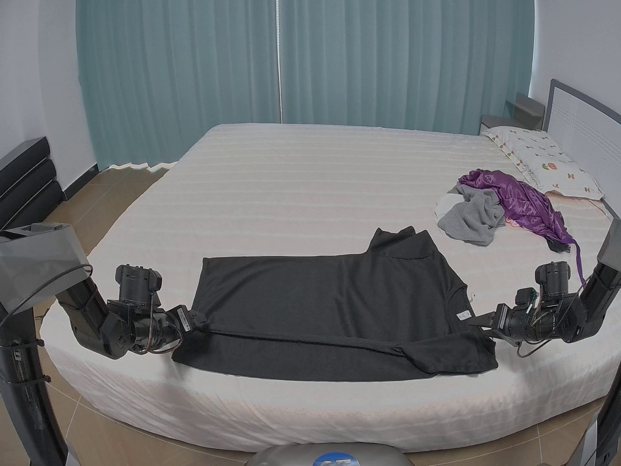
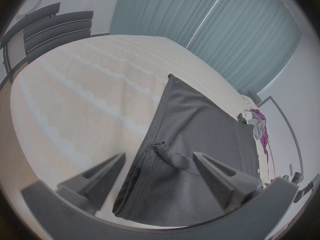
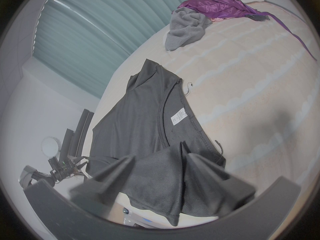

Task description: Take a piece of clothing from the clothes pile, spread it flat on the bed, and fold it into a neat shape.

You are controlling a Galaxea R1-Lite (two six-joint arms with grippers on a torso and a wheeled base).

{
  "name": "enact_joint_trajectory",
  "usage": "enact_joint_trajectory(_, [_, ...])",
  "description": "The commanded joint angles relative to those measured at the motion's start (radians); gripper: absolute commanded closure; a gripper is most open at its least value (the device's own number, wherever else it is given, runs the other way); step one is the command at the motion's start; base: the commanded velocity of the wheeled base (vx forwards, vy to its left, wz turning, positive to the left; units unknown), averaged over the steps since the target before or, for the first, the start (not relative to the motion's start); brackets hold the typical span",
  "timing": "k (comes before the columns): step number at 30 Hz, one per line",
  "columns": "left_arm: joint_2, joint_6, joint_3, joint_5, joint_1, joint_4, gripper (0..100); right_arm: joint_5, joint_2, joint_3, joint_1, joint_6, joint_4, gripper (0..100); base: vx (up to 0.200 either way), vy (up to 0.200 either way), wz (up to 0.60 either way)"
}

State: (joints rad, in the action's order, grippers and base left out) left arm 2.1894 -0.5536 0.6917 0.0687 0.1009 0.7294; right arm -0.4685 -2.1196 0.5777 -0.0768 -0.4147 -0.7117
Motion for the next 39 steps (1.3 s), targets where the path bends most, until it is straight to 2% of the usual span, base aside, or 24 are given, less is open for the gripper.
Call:
enact_joint_trajectory(1, [-0.008,-0.011,0.002,0.002,0.002,0.002,0,-0.001,0.012,-0.005,-0.001,-0.044,-0.022,0,0.0,0.0,0.0])
enact_joint_trajectory(8, [-0.141,-0.098,-0.037,0.016,-0.009,0.004,0,-0.007,0.119,-0.073,-0.003,-0.118,-0.043,0,0.0,0.0,0.0])
enact_joint_trajectory(12, [-0.218,-0.157,-0.09,0.057,-0.015,0.002,0,-0.002,0.194,-0.139,0.002,-0.2,-0.045,0,0.0,0.0,0.0])
enact_joint_trajectory(13, [-0.24,-0.184,-0.124,0.075,-0.01,0.002,0,0.001,0.225,-0.168,0.002,-0.248,-0.046,0,0.0,0.0,0.0])
enact_joint_trajectory(17, [-0.257,-0.232,-0.162,0.082,0.013,0.005,0,0.002,0.273,-0.217,0.002,-0.369,-0.083,0,0.0,0.0,0.0])
enact_joint_trajectory(18, [-0.257,-0.233,-0.162,0.082,0.016,0.005,0,0.002,0.273,-0.219,0.002,-0.374,-0.084,0,0.0,0.0,0.0])
enact_joint_trajectory(20, [-0.257,-0.267,-0.166,0.082,0.037,0.005,0,0.014,0.277,-0.254,0.002,-0.434,-0.146,0,0.0,-0.2,0.0])
enact_joint_trajectory(27, [-0.244,-0.299,-0.178,0.082,0.057,0.008,0,0.021,0.256,-0.321,-0.003,-0.461,-0.242,0,0.0,-0.2,0.0])
enact_joint_trajectory(36, [-0.243,-0.308,-0.178,0.08,0.045,0.013,0,0.013,0.227,-0.355,0.008,-0.466,-0.244,0,0.0,0.0,0.0])
enact_joint_trajectory(39, [-0.243,-0.315,-0.179,0.082,0.04,0.022,0,0.014,0.221,-0.355,0.017,-0.49,-0.247,0,0.2,0.0,0.0])
